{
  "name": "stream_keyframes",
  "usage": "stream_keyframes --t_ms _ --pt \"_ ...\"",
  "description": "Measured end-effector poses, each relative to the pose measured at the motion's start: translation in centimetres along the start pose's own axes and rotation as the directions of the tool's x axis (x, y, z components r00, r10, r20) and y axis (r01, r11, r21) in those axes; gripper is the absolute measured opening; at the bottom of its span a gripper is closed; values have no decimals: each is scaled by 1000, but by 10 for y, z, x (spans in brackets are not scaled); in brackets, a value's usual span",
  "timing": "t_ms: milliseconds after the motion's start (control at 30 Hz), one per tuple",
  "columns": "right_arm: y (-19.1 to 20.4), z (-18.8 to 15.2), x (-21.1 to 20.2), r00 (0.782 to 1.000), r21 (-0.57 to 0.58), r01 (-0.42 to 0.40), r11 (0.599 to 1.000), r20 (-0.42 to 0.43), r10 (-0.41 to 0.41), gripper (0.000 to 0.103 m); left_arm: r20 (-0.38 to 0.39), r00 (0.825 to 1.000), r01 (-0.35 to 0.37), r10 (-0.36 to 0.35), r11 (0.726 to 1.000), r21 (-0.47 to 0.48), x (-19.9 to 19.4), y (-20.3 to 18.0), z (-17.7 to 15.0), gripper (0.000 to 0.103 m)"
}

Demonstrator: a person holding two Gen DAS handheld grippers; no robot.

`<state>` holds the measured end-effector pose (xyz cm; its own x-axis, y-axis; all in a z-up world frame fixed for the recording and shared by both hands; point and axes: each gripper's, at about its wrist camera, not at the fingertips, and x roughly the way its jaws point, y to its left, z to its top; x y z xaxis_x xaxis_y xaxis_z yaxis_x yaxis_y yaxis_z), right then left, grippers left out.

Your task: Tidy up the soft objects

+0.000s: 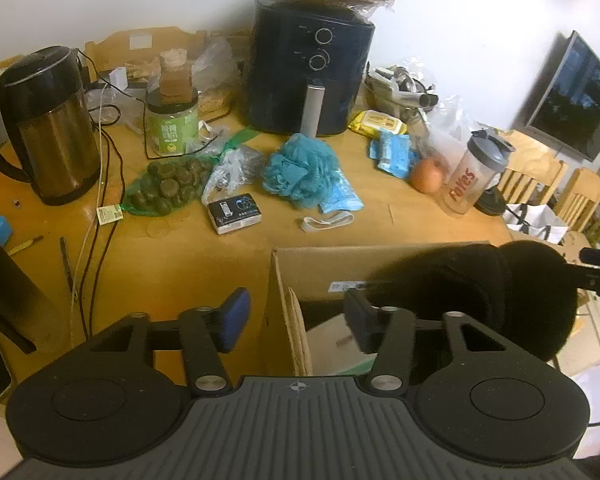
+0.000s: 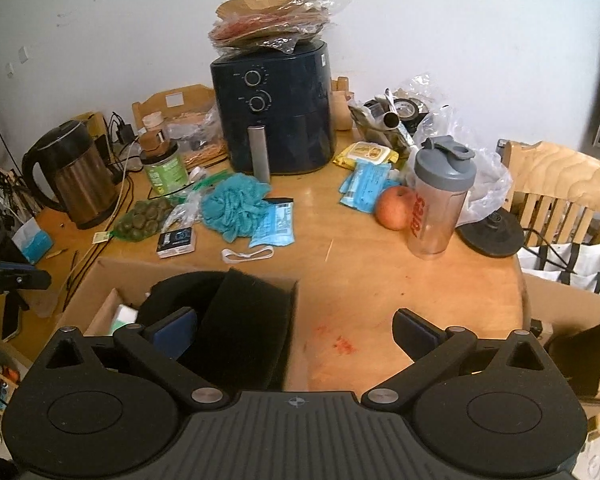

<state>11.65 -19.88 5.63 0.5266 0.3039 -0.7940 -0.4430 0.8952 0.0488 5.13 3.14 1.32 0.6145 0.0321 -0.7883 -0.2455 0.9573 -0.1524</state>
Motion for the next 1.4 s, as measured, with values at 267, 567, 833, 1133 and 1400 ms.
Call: stream_keyframes --t_ms 267,567,833,1133,1400 --pt "-20 21 5 1000 -34 -17 999 10 18 103 20 1000 -19 19 1000 8 5 -2 12 64" --pt "-40 41 19 1000 -34 -9 999 26 9 103 32 999 -43 42 999 12 14 -4 26 64" --pt "-57 50 50 1000 -9 -19 1000 -4 19 103 43 996 -76 74 995 59 32 -3 42 64" --pt "-62 71 82 999 -36 -38 999 -14 37 103 64 992 -113 107 989 98 54 4 69 64" --pt "-57 95 101 998 -73 -63 995 -8 63 103 62 990 -134 127 983 122 76 12 88 64"
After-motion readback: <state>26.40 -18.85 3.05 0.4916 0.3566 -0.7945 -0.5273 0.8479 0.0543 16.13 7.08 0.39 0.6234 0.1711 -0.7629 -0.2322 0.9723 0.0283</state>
